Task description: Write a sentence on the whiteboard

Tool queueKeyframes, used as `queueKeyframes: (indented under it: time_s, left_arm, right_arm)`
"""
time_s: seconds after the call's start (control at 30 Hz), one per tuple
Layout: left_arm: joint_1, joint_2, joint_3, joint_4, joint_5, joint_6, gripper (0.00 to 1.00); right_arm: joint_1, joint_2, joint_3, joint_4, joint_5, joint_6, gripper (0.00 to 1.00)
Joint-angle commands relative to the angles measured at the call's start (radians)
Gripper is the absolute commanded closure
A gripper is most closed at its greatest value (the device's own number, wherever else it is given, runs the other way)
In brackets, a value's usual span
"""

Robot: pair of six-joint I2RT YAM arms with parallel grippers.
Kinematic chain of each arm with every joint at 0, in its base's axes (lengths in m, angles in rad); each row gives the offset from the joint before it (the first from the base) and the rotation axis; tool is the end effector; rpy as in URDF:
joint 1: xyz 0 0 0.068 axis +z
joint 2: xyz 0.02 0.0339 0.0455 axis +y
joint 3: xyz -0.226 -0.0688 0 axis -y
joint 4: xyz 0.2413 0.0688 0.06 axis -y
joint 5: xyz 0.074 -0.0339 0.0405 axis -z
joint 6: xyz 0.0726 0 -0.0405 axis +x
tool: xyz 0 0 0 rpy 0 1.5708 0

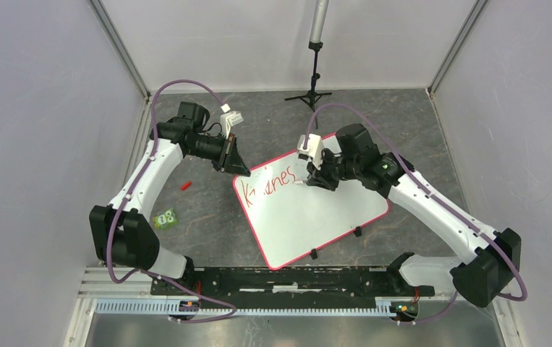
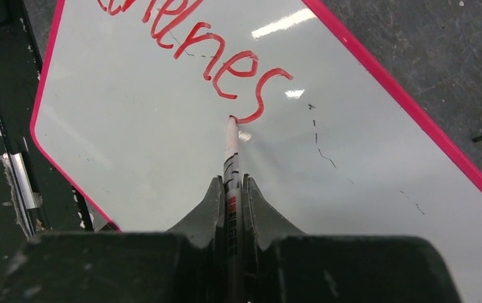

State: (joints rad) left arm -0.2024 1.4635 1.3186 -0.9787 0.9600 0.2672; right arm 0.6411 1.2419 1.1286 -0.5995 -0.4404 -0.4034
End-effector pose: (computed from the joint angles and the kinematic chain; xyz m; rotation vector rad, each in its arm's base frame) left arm 0.2753 -0.1172 0.2585 0.8359 2.2712 -1.2328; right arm 0.2213 0.2038 0.2684 -1.3318 1.8487 0.6267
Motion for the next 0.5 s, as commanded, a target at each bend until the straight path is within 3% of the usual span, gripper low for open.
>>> queueKeyframes:
  time_s: [0.0, 0.47]
  left_arm:
    - [-0.003, -0.002, 0.005, 0.008, 0.01, 0.008, 0.98]
    - [-0.003, -0.001, 0.01, 0.008, 0.014, 0.005, 0.98]
  right_arm:
    - [0.009, 0.026, 0.051, 0.036, -0.024, 0.04, 1.0]
    - [-0.063, 0.023, 0.135, 0.011, -0.021, 0.02, 1.0]
